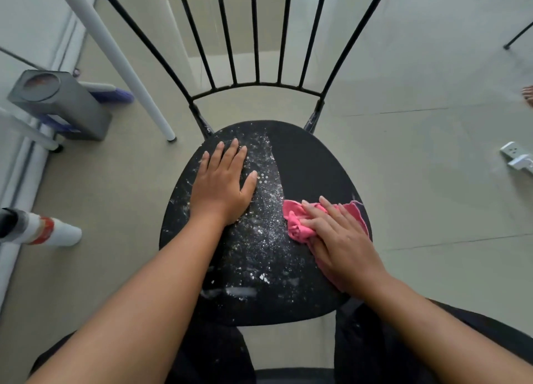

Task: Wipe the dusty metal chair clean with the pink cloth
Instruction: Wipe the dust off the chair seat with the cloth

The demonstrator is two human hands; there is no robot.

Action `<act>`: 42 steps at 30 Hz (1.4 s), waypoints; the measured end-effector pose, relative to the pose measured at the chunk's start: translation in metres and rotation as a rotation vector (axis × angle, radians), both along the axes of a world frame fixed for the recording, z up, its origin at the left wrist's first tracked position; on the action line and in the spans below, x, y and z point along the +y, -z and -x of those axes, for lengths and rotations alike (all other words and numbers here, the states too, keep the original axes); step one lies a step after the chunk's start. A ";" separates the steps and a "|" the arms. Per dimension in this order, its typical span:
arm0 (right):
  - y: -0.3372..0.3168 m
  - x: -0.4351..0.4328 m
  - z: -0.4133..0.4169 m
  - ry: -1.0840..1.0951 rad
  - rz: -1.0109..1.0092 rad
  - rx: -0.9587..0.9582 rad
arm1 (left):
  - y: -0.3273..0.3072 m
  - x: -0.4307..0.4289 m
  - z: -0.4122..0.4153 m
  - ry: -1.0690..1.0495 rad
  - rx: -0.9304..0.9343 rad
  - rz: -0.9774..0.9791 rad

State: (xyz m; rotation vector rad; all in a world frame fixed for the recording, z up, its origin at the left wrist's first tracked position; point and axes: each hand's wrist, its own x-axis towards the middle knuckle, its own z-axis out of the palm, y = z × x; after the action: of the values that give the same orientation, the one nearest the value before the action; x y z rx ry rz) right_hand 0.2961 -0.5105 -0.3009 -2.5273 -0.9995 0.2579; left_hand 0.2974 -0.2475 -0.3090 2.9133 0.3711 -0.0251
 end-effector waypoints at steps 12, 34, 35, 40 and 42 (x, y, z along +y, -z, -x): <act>-0.029 0.070 -0.114 0.167 -0.206 0.133 | 0.003 0.001 0.000 -0.003 -0.035 -0.004; 0.004 -0.013 -0.033 -0.037 -0.128 -0.068 | 0.004 0.001 0.000 0.005 -0.057 -0.018; 0.004 -0.009 -0.041 -0.032 -0.070 -0.073 | 0.004 0.001 0.000 0.006 -0.055 -0.020; 0.003 0.021 -0.083 0.063 0.178 -0.048 | 0.005 0.001 -0.001 0.004 -0.064 -0.019; 0.003 0.030 -0.091 0.081 0.231 -0.051 | 0.005 0.001 -0.001 0.001 -0.068 -0.017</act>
State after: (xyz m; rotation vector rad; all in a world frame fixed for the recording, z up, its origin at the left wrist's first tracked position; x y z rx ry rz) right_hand 0.3870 -0.4806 -0.3043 -2.7884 -0.9304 0.3024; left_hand 0.2985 -0.2468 -0.3138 2.9222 0.3597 0.0765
